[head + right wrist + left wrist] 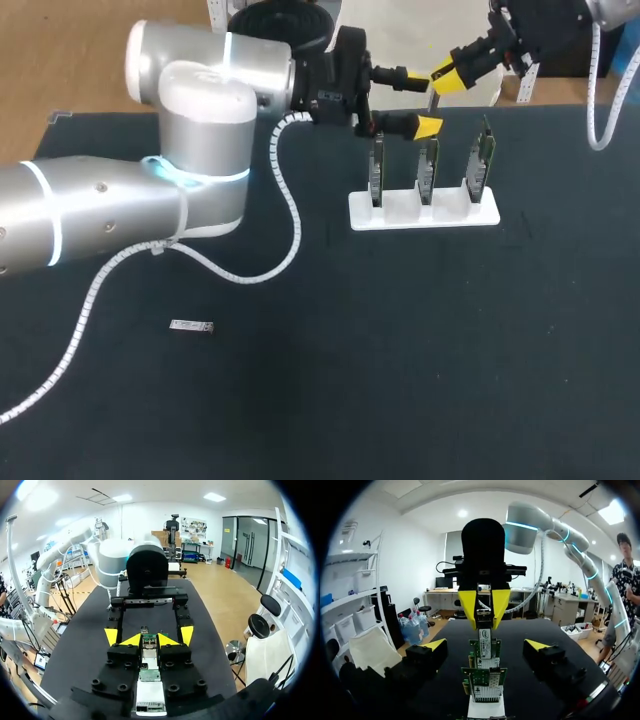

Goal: Pick up the optical module with the left hand, and insert it into the network port with the right hand.

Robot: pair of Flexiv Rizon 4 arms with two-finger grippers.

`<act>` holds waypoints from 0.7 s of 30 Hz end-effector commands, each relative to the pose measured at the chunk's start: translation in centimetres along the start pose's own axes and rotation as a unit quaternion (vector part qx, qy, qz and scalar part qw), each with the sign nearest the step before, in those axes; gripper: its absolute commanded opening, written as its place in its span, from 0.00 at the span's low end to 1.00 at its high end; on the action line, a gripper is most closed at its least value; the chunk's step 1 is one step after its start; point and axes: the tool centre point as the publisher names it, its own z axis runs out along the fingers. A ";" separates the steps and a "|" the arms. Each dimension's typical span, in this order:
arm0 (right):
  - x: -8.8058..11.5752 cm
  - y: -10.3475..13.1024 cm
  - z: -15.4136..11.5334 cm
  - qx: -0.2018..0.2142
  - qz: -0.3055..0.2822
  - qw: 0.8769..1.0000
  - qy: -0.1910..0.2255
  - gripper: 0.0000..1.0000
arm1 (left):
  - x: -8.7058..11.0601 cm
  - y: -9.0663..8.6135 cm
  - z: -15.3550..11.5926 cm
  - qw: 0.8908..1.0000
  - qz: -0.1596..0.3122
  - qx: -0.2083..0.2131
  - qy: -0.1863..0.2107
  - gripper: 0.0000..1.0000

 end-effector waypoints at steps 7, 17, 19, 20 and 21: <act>0.2 0.1 0.0 0.001 0.000 1.000 0.001 0.00 | 0.0 0.1 -1.6 0.998 0.000 -0.006 0.058 1.00; 0.1 -0.1 0.0 0.002 -0.003 1.000 0.001 0.00 | 1.2 0.6 -1.9 0.995 -0.014 0.000 0.098 1.00; 0.1 -0.1 0.0 0.002 -0.003 1.000 0.000 0.00 | 1.2 0.6 -1.6 0.994 -0.010 0.001 0.106 1.00; 0.1 -0.1 0.0 0.002 -0.003 1.000 0.000 0.00 | 1.1 0.6 -1.5 0.994 -0.008 0.004 0.111 1.00; 0.1 -0.1 0.0 0.002 -0.003 1.000 -0.001 0.00 | 1.1 0.5 -1.4 0.993 -0.006 0.004 0.117 1.00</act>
